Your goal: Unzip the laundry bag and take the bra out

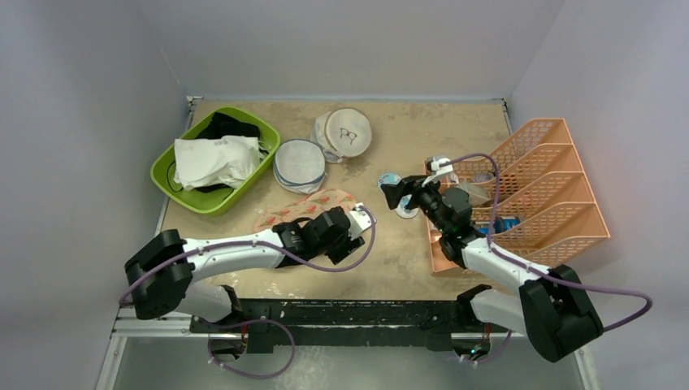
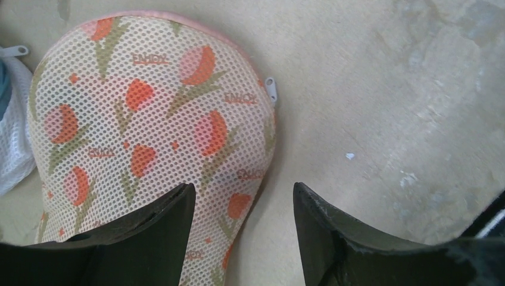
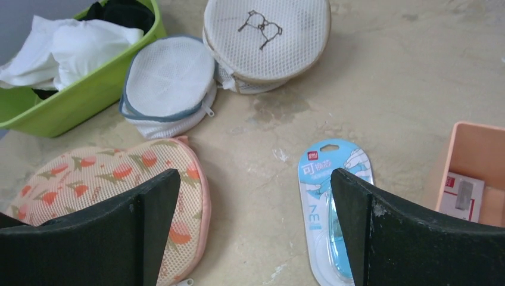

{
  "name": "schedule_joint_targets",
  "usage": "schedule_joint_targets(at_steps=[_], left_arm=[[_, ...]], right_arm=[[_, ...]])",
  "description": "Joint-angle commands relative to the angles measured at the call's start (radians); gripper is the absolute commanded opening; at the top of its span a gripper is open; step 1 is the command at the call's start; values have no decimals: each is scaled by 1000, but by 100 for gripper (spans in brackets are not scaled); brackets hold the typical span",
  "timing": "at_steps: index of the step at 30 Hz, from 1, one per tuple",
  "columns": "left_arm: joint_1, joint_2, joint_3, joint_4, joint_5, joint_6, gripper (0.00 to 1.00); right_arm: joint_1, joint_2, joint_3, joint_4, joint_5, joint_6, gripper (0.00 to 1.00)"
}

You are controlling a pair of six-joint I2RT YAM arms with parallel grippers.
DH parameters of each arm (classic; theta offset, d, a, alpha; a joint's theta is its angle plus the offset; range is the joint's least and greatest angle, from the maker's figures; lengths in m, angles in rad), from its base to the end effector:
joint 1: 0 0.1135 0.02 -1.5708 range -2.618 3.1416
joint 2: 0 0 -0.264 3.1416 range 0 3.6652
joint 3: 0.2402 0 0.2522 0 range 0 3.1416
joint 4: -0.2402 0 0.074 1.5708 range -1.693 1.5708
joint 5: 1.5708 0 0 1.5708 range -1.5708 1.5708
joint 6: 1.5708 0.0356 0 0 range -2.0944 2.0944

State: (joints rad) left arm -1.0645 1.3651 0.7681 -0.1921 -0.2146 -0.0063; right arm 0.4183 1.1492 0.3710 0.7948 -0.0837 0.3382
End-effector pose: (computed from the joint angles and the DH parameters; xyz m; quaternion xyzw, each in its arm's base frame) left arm 0.1419 -0.2403 0.2066 0.4288 0.8142 -0.1081 0.3763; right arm 0.2163 0.0994 0.2270 -0.0578 0.6988 0.2903 0.6511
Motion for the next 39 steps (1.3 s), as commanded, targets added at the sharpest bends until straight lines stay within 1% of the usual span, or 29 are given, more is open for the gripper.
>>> schedule_joint_targets(at_steps=[1, 5, 9, 13, 17, 22, 24, 26, 27, 31, 34, 39], left_arm=[[1, 60, 74, 55, -91, 6, 58], [-2, 127, 105, 56, -105, 1, 56], [-6, 136, 92, 82, -55, -25, 59], [-14, 129, 48, 130, -56, -33, 61], [-21, 196, 38, 147, -70, -29, 59], [-20, 276, 48, 139, -97, -45, 59], [-22, 298, 59, 123, -129, -45, 53], [-21, 297, 68, 120, -147, -42, 43], [-21, 289, 68, 119, -155, -38, 40], [-21, 243, 65, 110, -203, -26, 21], [-21, 197, 67, 101, -223, 1, 9], [-20, 123, 54, 91, -235, 36, 0]], right_arm=[[0, -48, -21, 79, 33, -22, 99], [0, -61, -32, 90, 41, -20, 99], [1, -69, -32, 75, 65, -20, 98], [0, -100, -35, 33, 152, -9, 98], [0, -165, -72, 43, 190, -9, 98], [0, -191, -86, 43, 205, -11, 98], [0, -190, -84, 43, 206, -11, 98], [0, -188, -79, 34, 212, -11, 98], [0, -187, -76, 26, 216, -11, 98], [0, -185, -74, 20, 217, -11, 99], [0, -169, -67, 22, 201, -12, 99], [0, -102, -42, 36, 128, -21, 98]])
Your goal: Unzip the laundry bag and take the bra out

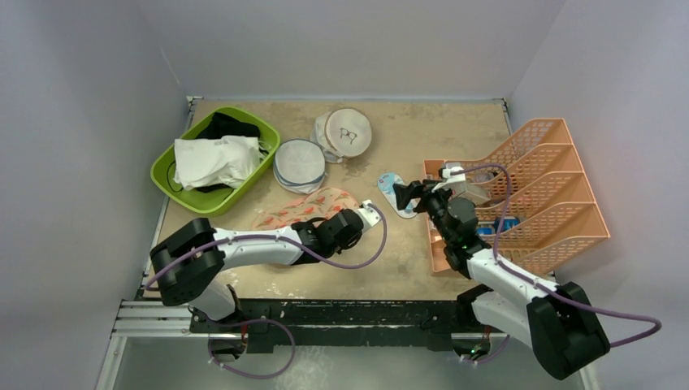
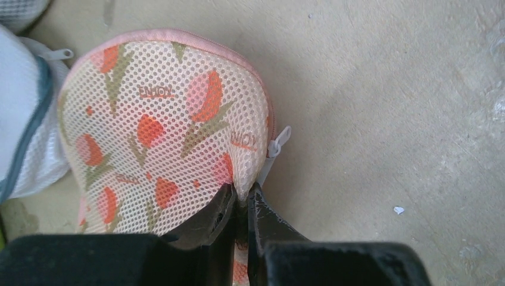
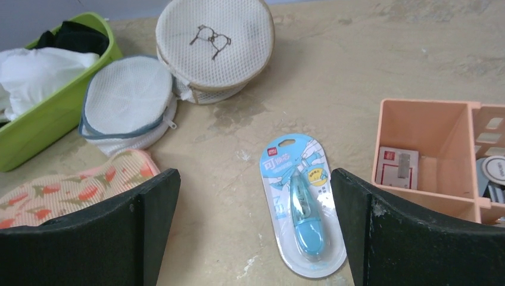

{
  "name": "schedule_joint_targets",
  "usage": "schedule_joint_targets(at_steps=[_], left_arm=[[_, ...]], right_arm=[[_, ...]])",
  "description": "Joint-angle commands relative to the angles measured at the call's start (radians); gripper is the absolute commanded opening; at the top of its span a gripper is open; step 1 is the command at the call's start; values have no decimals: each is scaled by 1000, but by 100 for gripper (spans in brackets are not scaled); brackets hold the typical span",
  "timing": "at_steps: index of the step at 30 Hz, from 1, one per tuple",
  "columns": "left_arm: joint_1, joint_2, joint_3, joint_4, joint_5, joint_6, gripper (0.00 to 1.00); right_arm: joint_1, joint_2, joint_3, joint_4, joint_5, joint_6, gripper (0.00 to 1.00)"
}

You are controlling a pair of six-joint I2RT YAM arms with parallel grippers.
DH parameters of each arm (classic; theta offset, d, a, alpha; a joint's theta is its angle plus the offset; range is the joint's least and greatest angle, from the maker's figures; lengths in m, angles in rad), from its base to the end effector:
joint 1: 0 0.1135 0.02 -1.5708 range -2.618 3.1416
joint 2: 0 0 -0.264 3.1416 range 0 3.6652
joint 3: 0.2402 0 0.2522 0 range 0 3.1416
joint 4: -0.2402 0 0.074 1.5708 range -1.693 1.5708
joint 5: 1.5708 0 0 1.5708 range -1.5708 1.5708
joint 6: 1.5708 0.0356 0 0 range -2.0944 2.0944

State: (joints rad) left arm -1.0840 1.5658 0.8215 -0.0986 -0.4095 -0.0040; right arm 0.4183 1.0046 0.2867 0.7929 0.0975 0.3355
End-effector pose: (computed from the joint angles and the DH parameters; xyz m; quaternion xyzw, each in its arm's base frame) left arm 0.1578 -0.2678 0.1761 0.4084 0.8220 -0.0178 0.3966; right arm 0.1946 0.0827 0.2286 0.0076 0.6802 0.2387 0.6931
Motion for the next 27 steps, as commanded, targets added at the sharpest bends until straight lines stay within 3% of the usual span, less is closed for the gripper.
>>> schedule_joint_targets(at_steps=[1, 7, 12, 15, 18, 27], left_arm=[[2, -90, 0, -7, -56, 36, 0], [63, -167, -1, -26, -114, 26, 0], [160, -237, 6, -25, -92, 10, 0], [175, -273, 3, -24, -62, 11, 0], [174, -289, -1, -24, -7, 10, 0], [175, -273, 17, -42, 52, 11, 0]], right_arm=[[0, 59, 50, 39, -71, -25, 98], [0, 214, 139, 37, -187, -64, 97], [0, 343, 163, 180, -517, -81, 90], [5, 464, 203, 284, -766, -42, 80], [21, 591, 236, 405, -918, 35, 74], [86, 716, 336, 360, -977, 50, 64]])
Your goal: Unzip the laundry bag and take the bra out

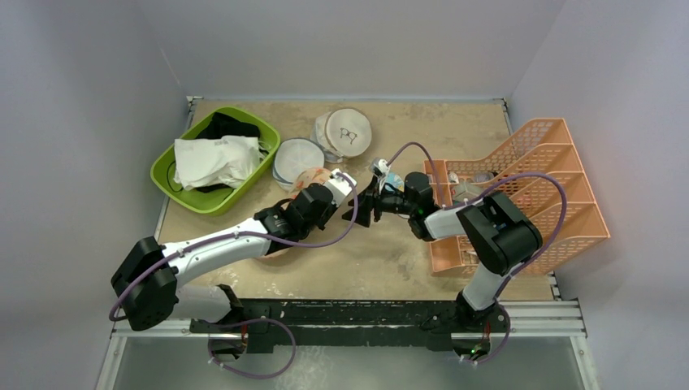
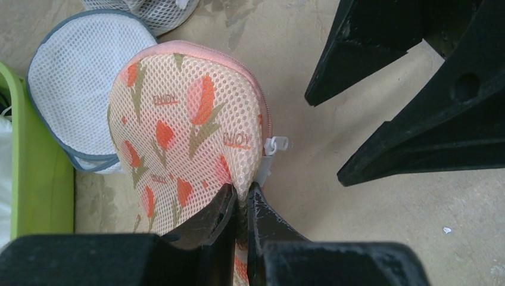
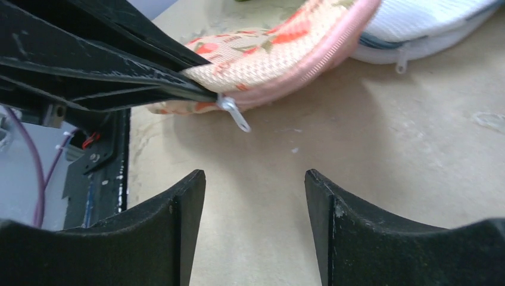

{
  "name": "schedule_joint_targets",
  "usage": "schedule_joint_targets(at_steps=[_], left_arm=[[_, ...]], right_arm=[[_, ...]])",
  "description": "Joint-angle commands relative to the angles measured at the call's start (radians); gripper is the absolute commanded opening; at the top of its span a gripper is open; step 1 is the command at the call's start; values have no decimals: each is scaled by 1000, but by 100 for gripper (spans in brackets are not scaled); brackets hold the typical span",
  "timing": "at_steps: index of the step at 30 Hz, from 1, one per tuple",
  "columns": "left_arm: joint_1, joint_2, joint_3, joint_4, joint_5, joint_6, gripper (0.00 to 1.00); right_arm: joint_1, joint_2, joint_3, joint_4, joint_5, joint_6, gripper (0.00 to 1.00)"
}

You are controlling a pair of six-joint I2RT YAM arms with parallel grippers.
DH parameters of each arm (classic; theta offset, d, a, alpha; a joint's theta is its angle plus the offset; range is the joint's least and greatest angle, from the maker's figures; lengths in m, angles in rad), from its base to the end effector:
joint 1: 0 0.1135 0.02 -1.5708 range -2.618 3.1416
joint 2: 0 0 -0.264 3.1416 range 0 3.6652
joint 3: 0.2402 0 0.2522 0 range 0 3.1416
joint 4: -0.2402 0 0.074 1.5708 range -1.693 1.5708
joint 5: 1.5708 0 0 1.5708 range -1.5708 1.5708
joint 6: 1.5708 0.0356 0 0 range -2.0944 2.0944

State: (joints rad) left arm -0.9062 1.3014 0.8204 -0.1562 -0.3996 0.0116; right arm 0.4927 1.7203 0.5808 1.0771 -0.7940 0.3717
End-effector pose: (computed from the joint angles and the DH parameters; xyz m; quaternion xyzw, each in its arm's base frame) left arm 0.1839 -0.2123 0.2443 0.3076 0.8243 -0.0310 0.4743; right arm 0.2655 0.1714 0.1709 -0.3049 0.6549 0.5204 0.4554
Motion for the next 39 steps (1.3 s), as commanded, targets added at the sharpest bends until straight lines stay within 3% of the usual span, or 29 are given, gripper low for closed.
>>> schedule_joint_targets(at_steps=[1, 12, 16, 26, 31, 34, 39], left_arm=[[-3, -7, 20, 12, 58, -6, 0], [-2, 20, 35, 1, 161, -18, 0], [-2, 19, 37, 2, 160, -16, 0], [-2, 5, 31, 7, 124, -12, 0], [-2, 7, 31, 7, 122, -10, 0], [-3, 9, 31, 7, 119, -8, 0], [-3, 9, 31, 5, 117, -5, 0]], right_arm=[[15, 6, 47, 72, -87, 15, 62], [28, 29, 56, 99, -70, 38, 46], [32, 47, 51, 153, -105, 67, 36], [62, 77, 70, 159, -116, 73, 28], [63, 75, 68, 163, -108, 77, 17], [63, 62, 66, 135, -76, 78, 6], [63, 28, 63, 45, -17, 35, 0]])
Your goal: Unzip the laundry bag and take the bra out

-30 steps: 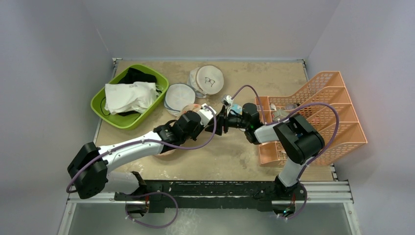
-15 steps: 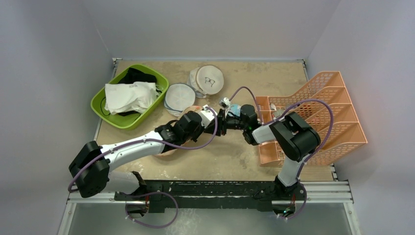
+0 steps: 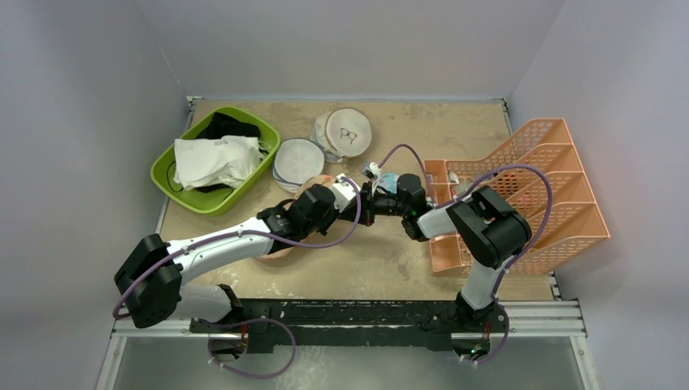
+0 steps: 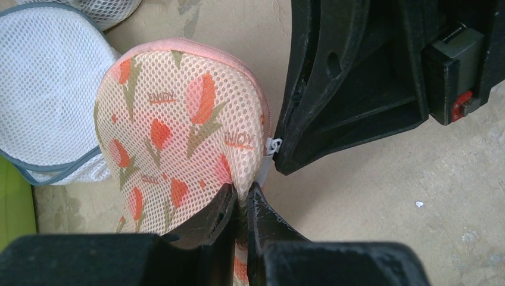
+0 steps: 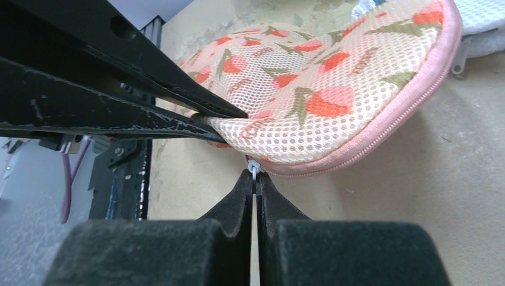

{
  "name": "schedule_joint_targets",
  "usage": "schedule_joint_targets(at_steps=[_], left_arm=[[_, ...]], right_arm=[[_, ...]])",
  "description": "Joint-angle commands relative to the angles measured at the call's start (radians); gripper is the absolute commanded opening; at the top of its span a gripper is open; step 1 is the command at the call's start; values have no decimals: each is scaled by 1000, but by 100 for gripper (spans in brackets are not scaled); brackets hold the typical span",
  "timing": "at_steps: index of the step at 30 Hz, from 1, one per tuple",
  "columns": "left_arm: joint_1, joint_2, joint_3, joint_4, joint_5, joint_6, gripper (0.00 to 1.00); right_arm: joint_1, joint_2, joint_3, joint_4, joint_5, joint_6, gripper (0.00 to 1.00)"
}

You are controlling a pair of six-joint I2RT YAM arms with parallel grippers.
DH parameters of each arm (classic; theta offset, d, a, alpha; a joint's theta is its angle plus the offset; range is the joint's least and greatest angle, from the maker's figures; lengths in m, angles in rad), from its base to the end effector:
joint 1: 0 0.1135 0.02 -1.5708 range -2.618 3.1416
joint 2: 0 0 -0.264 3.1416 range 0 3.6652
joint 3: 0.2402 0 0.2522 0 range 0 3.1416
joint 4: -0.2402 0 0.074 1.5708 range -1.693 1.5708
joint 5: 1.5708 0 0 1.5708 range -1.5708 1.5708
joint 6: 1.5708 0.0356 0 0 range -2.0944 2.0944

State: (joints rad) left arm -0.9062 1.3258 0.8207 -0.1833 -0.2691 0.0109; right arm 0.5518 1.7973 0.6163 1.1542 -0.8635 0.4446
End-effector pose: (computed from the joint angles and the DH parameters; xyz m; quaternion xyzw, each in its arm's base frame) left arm 0.1820 -0.2169 0.2348 0.3453 0.8289 -0.0738 0.4340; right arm 0.2626 0.1934 0.1644 -0.3263 0.6342 0.5661 0.4133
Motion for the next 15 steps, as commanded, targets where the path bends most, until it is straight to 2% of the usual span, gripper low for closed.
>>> schedule_joint_targets(at_steps=[1, 11, 15], left_arm=[[-3, -13, 30, 31, -13, -4, 0], [-2, -5, 32, 21, 22, 1, 0], [-3, -5, 31, 21, 45, 1, 0]], right_arm=[[4, -57, 27, -53, 81, -48, 0], [-30, -192, -15, -244, 428, -115, 0], [-66, -216, -33, -267, 479, -106, 0]])
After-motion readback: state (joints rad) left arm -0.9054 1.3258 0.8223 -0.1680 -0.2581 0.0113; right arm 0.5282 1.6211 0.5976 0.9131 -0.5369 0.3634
